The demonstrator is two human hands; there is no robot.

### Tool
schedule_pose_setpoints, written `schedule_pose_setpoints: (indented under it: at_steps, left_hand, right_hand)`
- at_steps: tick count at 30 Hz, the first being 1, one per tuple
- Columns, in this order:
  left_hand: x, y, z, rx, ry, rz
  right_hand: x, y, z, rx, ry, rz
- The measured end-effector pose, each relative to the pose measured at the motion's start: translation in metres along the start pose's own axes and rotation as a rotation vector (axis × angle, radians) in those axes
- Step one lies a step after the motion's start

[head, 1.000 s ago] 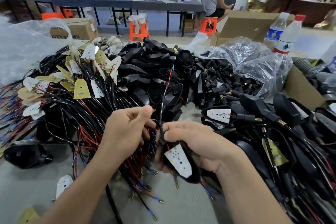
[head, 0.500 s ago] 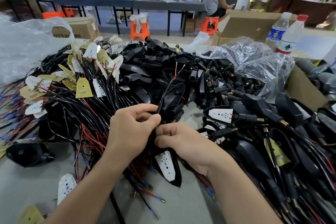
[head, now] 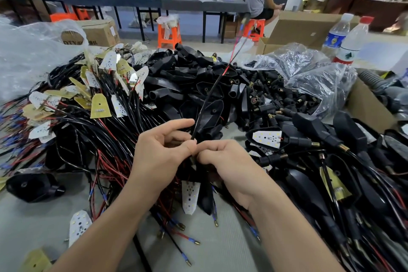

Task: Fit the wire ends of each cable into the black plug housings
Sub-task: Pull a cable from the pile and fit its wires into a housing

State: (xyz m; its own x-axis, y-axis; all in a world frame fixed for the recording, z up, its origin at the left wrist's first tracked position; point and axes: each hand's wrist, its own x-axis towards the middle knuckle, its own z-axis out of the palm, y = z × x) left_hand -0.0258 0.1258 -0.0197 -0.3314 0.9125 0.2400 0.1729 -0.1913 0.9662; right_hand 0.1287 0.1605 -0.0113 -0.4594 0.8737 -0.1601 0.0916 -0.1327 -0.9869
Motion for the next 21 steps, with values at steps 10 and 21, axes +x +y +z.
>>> schedule_pose_setpoints:
  at_steps: [10,21]
  left_hand:
    - [-0.006,0.004,0.006,-0.003,-0.132,-0.106]
    - [-0.01,0.007,0.004,-0.256,-0.36,-0.217]
  right_hand:
    - [0.015,-0.02,-0.023,0.483,0.375,-0.244]
    - [0.073,-0.041,-0.04,0.517,0.59,-0.165]
